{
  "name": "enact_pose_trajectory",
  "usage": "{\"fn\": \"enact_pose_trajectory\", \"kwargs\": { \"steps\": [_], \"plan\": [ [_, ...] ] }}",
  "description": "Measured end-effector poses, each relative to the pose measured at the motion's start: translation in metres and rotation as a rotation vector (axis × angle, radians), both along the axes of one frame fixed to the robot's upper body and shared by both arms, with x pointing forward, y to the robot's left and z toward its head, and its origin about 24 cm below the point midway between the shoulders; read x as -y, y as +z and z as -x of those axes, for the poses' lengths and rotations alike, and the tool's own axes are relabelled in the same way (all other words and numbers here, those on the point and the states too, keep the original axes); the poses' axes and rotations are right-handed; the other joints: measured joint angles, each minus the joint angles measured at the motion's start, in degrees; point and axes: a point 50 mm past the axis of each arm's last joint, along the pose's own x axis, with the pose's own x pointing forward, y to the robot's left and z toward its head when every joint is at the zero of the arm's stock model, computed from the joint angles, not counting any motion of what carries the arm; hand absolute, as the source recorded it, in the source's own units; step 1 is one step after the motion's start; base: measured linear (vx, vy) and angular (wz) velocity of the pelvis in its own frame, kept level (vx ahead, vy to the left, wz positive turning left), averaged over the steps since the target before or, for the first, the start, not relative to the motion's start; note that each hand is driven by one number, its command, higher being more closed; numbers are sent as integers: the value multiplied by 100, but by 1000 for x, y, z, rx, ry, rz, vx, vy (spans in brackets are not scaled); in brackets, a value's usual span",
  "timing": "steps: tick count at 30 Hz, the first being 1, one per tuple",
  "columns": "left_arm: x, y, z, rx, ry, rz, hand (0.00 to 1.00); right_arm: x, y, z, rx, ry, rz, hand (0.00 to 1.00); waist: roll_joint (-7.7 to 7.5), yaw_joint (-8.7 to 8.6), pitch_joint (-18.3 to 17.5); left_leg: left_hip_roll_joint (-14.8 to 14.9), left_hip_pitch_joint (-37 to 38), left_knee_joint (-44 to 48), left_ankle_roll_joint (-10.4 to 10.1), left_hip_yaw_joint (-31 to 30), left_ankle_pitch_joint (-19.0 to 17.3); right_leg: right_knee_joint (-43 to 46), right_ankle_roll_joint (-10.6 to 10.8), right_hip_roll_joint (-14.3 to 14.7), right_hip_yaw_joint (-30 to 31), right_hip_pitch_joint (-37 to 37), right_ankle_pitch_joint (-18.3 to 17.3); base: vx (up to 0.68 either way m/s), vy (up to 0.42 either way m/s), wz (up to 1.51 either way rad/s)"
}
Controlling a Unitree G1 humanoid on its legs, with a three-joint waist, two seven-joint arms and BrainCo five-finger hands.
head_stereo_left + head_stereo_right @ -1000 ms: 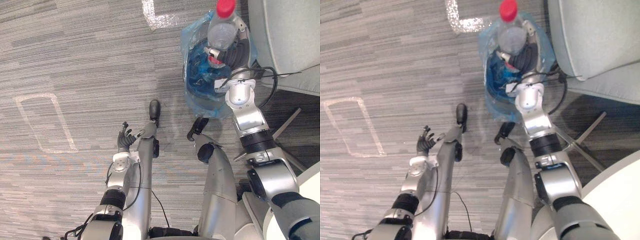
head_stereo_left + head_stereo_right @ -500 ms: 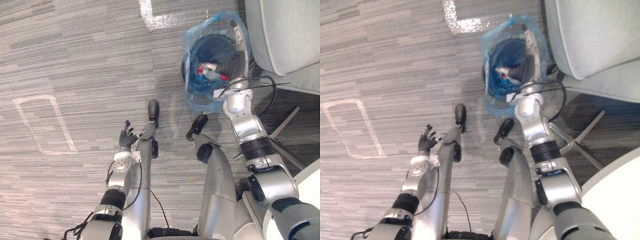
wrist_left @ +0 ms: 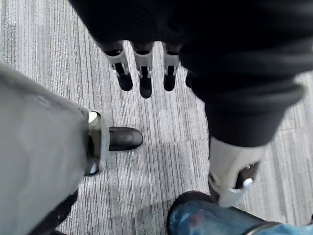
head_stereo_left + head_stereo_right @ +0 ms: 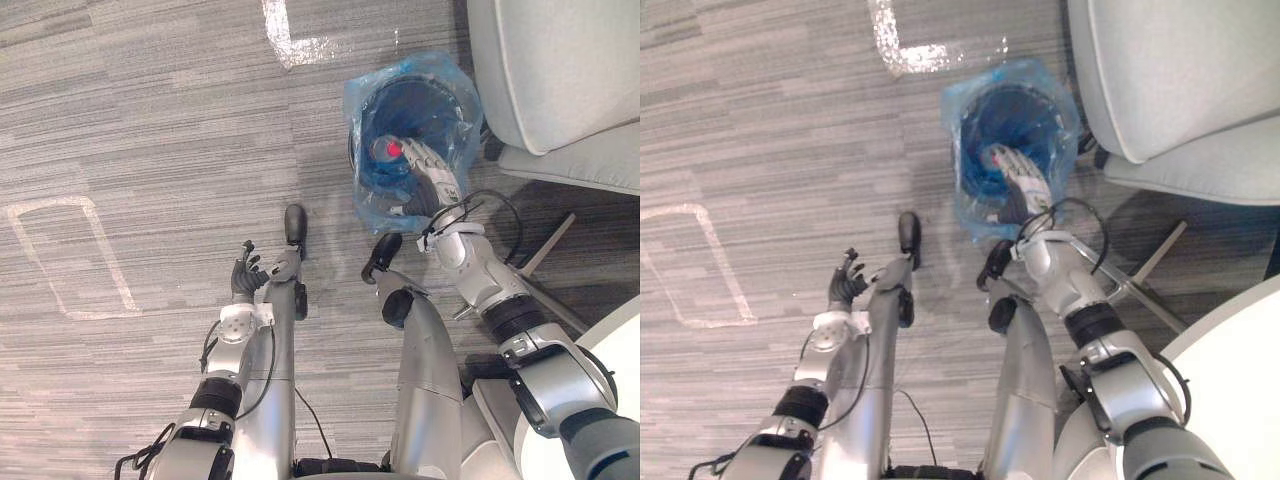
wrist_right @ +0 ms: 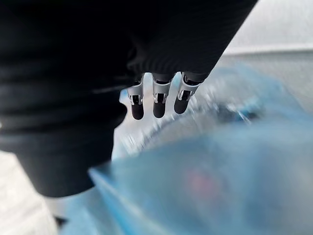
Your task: Gather rubbish on tea table into small bin, then transfer packed bag to large trash can.
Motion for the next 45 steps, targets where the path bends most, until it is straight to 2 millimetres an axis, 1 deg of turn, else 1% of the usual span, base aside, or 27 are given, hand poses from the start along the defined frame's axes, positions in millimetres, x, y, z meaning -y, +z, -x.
{"fn": "enact_pose_trajectory", "kwargs": {
  "steps": [5, 6, 8, 11, 15, 22, 28, 30, 35, 40, 42, 43, 44, 45],
  "plan": [
    [-2, 5, -2, 28, 5, 0, 0, 13, -7, -10, -62, -98, 29, 0, 0, 6, 0, -4, -198, -10, -14, -11, 23, 8, -3, -1, -8, -209, 0, -4, -6, 0],
    [-2, 6, -3, 30, 4, 1, 0, 14, -8, -11, -72, -111, 29, 100, 0, 7, 0, -7, -221, -20, -16, -12, 29, 8, -3, -4, -7, -236, 0, -22, -25, 3],
    [-2, 8, -5, 39, 10, 12, 0, 16, -12, -14, -97, -143, 14, 100, 1, 6, 0, -17, -298, -68, -24, -22, 50, 12, -4, -13, -17, -327, -1, -22, -25, 6],
    [-3, 10, -6, 46, 19, 36, 0, 15, -12, -17, -109, -162, -6, 100, 1, 16, 0, -32, -383, -90, -35, -21, 79, 45, -7, -35, -16, -440, -3, -23, -31, 5],
    [-1, 11, -6, 53, 18, 45, 0, 5, -9, -19, -105, -146, -23, 100, 4, 16, 1, -45, -398, -80, -35, -18, 84, 81, -9, -60, -13, -467, -9, -12, -12, 1],
    [3, 13, -7, 60, 13, 58, 0, 4, -10, -19, -107, -142, -27, 100, 4, 39, 1, -48, -381, -78, -21, -1, 96, 94, -13, -66, 3, -464, -5, -35, -26, 0],
    [8, 16, -7, 74, 4, 73, 0, -4, -2, -17, -58, -106, -39, 100, 4, 30, 1, -6, -304, 15, -18, 31, 99, 93, -34, -32, 23, -368, 14, -36, -31, -5],
    [10, 15, -7, 72, 3, 79, 0, -4, -2, -15, -54, -100, -41, 100, 4, 38, 1, 0, -220, 16, -18, 30, 98, 82, -36, -21, 24, -275, 16, -43, -27, -4],
    [11, 14, -7, 64, 0, 79, 0, -16, 2, -4, 7, -34, -70, 100, 4, 41, 0, 85, 92, 65, -12, 60, 60, -15, -60, 63, 34, 66, 64, -53, -28, -10],
    [11, 4, -2, 12, -4, 61, 0, -23, -9, 16, 22, 23, -106, 100, -1, 25, -4, 163, 701, 126, -8, 82, -59, -119, -56, 162, 51, 723, 61, -50, -24, -10],
    [9, -8, 6, -35, 0, 50, 0, -24, -19, 30, 14, 43, -153, 100, -17, 23, -13, 197, 1186, 116, 15, 98, -162, -226, -24, 220, 69, 1224, 41, -38, -24, -10],
    [8, -12, 9, -50, 0, 43, 0, -24, -22, 34, 9, 47, -160, 100, -30, 20, -20, 205, 1304, 112, 9, 115, -177, -246, -16, 228, 79, 1341, 34, -19, -26, -17],
    [6, -23, 17, -94, -3, 36, 0, -26, -25, 42, 11, 67, -178, 100, -84, 15, -54, 228, 1606, 92, 23, 165, -246, -317, 44, 260, 130, 1615, -5, 7, -23, -18],
    [5, -34, 24, -139, -6, 35, 0, -29, -31, 51, -2, 82, -198, 100, -96, -18, -61, 245, 1910, 64, 18, 188, -297, -417, 82, 304, 149, 1938, -26, 30, -24, -19]
  ]
}}
